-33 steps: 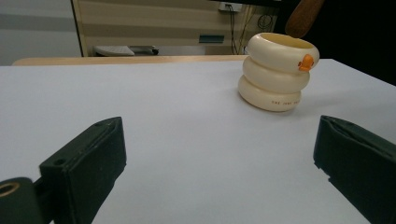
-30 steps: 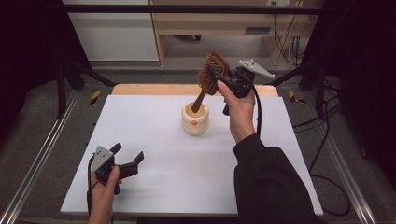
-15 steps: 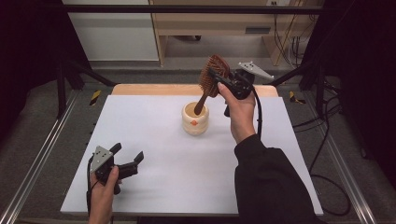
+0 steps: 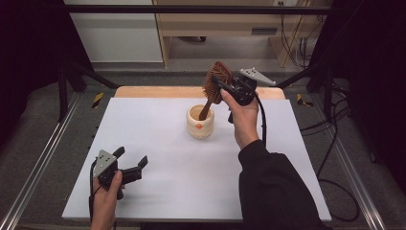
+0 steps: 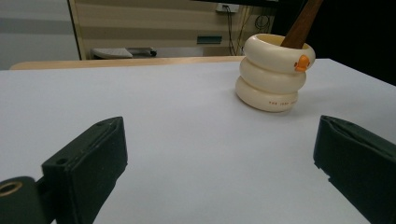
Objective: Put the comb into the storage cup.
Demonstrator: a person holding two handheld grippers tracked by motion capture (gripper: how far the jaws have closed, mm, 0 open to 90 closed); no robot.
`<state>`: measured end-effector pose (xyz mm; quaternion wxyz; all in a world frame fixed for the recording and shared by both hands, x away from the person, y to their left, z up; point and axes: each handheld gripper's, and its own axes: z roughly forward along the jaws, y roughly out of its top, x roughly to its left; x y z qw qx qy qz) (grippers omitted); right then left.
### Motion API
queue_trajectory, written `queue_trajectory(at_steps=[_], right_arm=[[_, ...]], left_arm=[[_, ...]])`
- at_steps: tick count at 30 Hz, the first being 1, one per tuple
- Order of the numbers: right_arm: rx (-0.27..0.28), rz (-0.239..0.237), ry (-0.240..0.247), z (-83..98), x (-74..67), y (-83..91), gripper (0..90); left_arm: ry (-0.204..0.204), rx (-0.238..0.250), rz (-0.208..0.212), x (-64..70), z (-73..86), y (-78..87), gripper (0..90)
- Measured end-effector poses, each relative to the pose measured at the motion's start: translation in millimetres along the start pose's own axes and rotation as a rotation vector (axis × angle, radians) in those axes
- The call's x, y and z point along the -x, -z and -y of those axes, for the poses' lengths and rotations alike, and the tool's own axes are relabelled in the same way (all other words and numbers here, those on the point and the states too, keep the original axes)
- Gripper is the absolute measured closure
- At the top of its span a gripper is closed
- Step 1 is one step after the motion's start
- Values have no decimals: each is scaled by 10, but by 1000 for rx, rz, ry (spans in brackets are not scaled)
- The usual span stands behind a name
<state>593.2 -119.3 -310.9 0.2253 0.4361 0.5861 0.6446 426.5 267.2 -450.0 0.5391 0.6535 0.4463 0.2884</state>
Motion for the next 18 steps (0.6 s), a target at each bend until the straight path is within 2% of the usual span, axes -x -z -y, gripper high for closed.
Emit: queue_trajectory(at_steps=[18], right_arm=[[-38,3,-4,186,12,-60,503]], left_arm=[[-5,3,-3,20,-2,0,31]])
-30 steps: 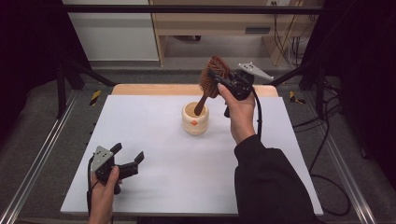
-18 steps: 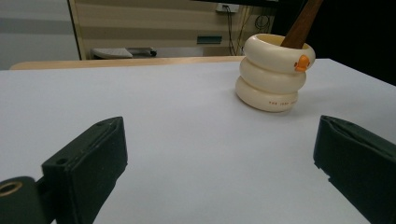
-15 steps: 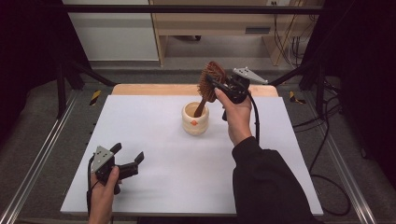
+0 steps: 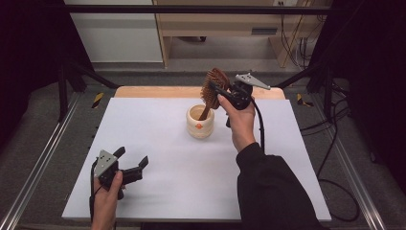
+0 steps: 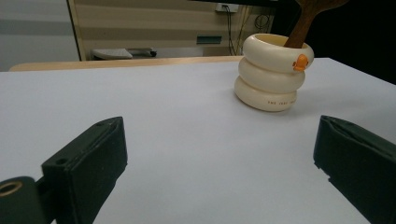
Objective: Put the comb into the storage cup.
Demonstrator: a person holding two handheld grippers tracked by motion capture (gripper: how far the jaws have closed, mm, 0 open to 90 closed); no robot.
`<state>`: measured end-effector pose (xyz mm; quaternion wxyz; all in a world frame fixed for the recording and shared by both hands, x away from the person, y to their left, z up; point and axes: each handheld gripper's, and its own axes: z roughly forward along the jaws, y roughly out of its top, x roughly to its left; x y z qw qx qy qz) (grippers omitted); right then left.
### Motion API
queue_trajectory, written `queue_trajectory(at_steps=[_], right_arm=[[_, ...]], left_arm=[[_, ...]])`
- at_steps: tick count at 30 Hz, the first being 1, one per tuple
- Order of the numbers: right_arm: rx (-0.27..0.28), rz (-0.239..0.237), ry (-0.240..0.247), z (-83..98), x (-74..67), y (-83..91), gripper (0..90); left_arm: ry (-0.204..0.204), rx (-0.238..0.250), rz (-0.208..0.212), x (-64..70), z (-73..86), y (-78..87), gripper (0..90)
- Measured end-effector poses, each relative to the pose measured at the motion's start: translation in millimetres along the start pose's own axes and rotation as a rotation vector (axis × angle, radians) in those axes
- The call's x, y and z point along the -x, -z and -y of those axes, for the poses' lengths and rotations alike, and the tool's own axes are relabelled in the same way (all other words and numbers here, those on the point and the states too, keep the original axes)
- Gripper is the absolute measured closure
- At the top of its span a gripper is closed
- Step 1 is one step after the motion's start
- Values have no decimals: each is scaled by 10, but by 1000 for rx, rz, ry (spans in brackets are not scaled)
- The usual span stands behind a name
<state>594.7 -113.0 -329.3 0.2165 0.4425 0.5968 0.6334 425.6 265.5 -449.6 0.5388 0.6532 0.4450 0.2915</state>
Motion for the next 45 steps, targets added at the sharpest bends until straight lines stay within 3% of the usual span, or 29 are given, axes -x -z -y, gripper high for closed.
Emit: queue_trajectory(at_steps=[14,45], right_arm=[[-24,7,-11,135,14,-59,503],[-39,0,-48,219,33,-121,500]], left_arm=[[1,-4,1,1,3,-2,31],[1,-4,12,12,3,-4,32]])
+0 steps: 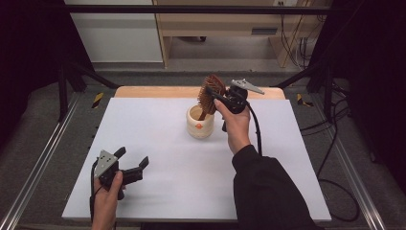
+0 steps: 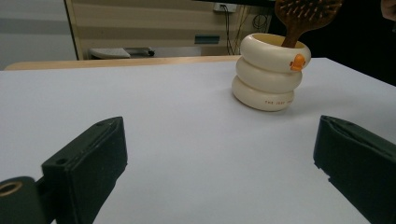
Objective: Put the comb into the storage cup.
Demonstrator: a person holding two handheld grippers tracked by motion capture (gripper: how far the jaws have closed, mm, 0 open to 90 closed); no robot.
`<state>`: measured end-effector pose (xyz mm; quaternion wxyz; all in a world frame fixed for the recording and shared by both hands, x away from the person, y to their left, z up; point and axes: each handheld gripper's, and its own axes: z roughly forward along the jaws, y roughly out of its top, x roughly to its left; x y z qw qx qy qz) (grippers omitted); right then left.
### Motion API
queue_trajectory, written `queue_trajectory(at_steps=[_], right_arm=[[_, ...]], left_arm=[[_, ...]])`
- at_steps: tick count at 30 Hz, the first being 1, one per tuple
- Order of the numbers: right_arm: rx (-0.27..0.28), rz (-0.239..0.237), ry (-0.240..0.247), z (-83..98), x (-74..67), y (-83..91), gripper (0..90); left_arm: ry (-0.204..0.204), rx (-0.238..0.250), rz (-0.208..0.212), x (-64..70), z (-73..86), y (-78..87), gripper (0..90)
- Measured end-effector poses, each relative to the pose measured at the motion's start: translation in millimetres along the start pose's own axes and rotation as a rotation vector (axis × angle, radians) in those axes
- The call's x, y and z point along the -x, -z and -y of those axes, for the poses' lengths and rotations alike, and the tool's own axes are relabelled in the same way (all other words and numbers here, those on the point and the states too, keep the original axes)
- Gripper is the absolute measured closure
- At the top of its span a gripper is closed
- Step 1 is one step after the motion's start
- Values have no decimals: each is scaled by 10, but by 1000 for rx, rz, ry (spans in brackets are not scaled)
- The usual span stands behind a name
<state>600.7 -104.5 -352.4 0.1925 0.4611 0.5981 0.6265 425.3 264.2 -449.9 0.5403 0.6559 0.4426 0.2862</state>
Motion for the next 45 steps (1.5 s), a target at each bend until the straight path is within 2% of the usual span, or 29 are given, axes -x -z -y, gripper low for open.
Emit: queue_trajectory(at_steps=[10,23,45], right_arm=[[-6,0,-15,41,4,-16,499],[-13,7,-36,108,85,-12,498],[-15,5,-49,146,68,-55,498]], left_arm=[[0,-1,1,5,1,-3,29],[-3,-7,8,18,5,-15,28],[-3,-3,9,19,1,-10,29]])
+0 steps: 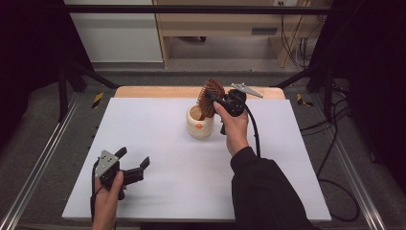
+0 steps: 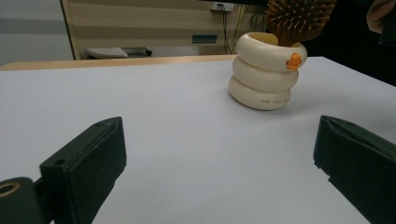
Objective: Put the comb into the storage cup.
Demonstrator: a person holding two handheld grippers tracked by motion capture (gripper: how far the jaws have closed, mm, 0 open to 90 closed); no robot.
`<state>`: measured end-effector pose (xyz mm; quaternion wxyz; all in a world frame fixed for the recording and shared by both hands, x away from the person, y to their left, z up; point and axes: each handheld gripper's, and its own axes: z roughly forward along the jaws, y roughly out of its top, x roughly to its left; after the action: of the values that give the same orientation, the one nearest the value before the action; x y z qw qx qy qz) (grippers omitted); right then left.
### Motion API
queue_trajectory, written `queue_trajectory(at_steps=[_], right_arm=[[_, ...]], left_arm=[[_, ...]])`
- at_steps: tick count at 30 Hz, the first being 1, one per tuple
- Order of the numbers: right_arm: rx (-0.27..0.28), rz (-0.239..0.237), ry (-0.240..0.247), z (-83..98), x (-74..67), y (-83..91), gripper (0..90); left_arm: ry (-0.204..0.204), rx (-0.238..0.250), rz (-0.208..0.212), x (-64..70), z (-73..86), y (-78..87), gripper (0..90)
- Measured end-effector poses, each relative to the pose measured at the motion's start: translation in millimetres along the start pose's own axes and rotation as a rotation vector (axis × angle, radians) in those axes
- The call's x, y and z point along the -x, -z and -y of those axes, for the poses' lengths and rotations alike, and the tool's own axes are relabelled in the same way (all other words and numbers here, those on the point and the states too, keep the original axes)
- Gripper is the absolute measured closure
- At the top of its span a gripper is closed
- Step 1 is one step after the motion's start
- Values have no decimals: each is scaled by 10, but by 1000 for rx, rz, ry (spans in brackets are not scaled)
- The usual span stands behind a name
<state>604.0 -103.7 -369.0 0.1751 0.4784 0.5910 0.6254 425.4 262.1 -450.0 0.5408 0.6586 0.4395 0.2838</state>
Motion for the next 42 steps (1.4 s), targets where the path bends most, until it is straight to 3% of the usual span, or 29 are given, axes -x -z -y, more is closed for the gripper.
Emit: queue_trajectory(at_steps=[42], right_arm=[[13,2,-71,22,92,-82,492]], left_arm=[[-7,-5,8,9,1,-8,29]])
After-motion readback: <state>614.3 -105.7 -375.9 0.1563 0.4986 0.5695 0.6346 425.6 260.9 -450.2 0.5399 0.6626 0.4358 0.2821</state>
